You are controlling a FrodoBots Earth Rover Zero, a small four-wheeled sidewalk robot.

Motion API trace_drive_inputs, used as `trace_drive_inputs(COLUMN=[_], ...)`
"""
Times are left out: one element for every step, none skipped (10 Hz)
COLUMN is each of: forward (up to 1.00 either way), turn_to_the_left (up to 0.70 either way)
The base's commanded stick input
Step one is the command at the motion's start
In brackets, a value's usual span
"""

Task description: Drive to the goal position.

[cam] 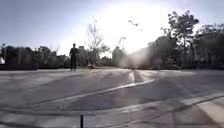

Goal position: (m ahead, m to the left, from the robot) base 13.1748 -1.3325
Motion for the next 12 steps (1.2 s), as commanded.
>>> trace_drive_inputs(forward=[0.70,0.70,0.70,0.69,0.69,0.69,0.69,0.69,0.69,0.68,0.69,0.69], turn_to_the_left=[0.00,0.00,0.00,0.00,0.00,0.00,0.00,0.00,0.00,0.00,0.00,0.00])
